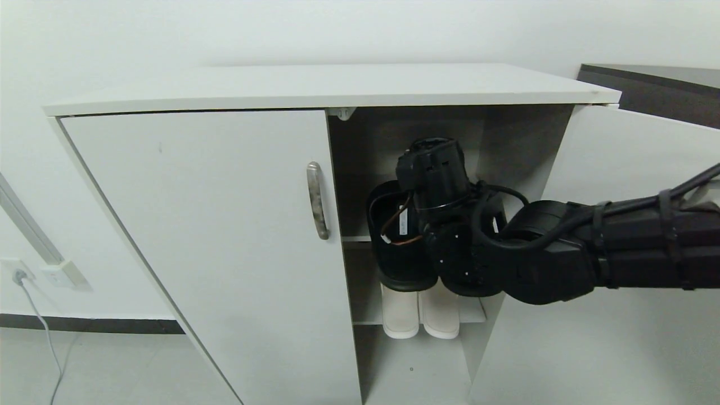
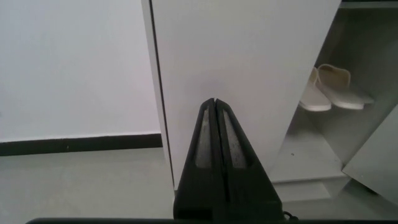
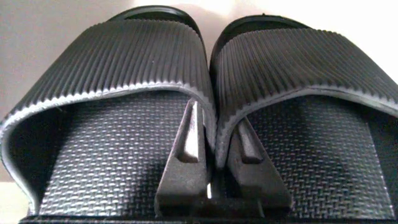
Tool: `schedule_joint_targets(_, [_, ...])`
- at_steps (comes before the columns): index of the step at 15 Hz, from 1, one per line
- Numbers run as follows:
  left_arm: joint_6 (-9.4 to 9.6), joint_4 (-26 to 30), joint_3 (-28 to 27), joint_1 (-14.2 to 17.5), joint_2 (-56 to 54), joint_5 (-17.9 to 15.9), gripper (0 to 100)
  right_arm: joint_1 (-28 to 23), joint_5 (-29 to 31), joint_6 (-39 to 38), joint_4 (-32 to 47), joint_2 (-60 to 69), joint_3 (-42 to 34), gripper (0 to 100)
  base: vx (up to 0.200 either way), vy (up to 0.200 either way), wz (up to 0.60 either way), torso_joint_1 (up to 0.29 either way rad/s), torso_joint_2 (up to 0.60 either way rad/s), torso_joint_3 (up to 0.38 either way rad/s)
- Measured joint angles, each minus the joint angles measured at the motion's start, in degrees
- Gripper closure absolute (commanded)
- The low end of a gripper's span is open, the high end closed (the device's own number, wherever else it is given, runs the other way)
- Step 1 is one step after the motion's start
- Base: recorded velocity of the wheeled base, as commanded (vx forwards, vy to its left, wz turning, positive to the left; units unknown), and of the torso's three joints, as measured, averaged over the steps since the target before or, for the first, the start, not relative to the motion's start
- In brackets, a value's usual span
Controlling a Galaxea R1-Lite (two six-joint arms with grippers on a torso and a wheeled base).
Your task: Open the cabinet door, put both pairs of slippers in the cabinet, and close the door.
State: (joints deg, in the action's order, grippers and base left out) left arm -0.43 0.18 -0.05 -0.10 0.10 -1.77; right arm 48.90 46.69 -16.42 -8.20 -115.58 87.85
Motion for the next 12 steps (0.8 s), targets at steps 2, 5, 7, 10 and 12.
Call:
schedule_joint_targets(2, [0.00,0.0,0.0,0.0,0.0,0.0,100,-1.1,-0.1,0.3,0.3,-2.2,3.4,100,0.000,0.000,0.00,0.000,0.00,0.000])
schedule_joint_targets(5, [-0.06,0.0,0.0,0.0,0.0,0.0,100,-2.7,-1.5,1.8,0.4,-4.8,7.1,100,0.000,0.000,0.00,0.000,0.00,0.000])
schedule_joint_targets(7, [-0.06,0.0,0.0,0.0,0.0,0.0,100,-3.9,-2.9,2.9,0.8,-6.2,9.4,100,0.000,0.000,0.00,0.000,0.00,0.000])
schedule_joint_targets(10, [-0.01,0.0,0.0,0.0,0.0,0.0,100,-5.3,-3.4,3.0,3.0,-8.4,13.7,100,0.000,0.000,0.00,0.000,0.00,0.000])
schedule_joint_targets(12, [-0.04,0.0,0.0,0.0,0.0,0.0,100,-6.1,-3.9,3.0,4.9,-9.8,17.2,100,0.000,0.000,0.00,0.000,0.00,0.000])
